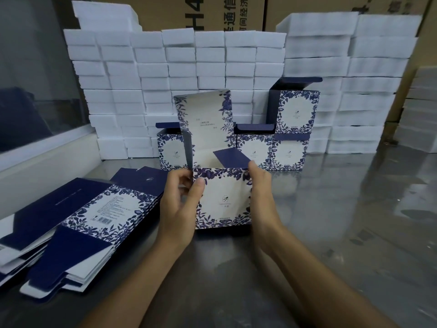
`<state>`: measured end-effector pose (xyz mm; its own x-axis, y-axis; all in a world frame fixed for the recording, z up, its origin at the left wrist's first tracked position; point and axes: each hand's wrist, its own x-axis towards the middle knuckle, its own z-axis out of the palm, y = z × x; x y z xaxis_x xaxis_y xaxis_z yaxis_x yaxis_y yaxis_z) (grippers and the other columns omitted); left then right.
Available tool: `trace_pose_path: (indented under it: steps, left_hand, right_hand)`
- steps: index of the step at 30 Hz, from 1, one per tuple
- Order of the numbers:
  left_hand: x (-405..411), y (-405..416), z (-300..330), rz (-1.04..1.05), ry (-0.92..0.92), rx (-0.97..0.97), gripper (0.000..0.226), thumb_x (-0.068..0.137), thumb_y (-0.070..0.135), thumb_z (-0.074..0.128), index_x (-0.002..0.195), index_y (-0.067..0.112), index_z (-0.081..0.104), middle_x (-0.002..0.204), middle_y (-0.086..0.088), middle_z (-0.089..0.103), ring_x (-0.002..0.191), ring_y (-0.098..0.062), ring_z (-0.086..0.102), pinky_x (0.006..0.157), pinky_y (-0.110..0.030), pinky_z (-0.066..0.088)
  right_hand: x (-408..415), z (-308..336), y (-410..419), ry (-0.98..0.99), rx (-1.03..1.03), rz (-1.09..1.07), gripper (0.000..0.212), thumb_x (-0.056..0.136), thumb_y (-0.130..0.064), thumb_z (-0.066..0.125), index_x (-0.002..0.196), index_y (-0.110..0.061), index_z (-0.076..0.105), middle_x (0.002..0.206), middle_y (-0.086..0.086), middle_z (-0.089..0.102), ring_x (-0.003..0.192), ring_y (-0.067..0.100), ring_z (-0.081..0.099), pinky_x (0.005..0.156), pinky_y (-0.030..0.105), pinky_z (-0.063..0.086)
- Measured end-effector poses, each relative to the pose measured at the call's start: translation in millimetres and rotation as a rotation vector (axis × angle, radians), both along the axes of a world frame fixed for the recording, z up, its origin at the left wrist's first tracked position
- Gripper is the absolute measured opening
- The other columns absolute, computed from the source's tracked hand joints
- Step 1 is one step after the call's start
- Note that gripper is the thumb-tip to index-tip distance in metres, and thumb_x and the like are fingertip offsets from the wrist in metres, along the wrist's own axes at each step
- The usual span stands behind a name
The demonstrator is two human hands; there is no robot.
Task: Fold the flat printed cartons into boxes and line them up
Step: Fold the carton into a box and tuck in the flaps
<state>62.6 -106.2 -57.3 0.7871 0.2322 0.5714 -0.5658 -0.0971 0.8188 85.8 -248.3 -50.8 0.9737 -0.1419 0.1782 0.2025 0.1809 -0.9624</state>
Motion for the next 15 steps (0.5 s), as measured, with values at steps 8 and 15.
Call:
trace_pose_path:
  steps: [8,15]
  left_hand:
    - [3,3,3,-0.095,0.049,-0.159,0.015,0.087,0.046,0.059,0.086,0.031,0.054,0.081,0.008,0.063,0.079,-0.009,0.058,0.069,-0.023,0.048]
    - [3,12,8,-0.144,0.054,-0.260,0.054,0.089,0.057,0.050,0.140,0.040,0.044,0.137,0.008,0.054,0.118,-0.006,0.058,0.086,-0.021,0.055]
  right_hand:
    - [-2,-6,-8,-0.041,-0.089,-0.055,0.043,0.074,-0.068,0.051,0.097,-0.032,0.056,0.078,-0.029,0.063,0.071,-0.012,0.057,0.075,0.030,0.039]
    - [-5,-7,-6,-0.108,-0.192,-0.034,0.054,0.074,-0.075,0.048,0.098,-0.029,0.064,0.098,-0.015,0.072,0.094,0.003,0.065,0.092,0.037,0.048]
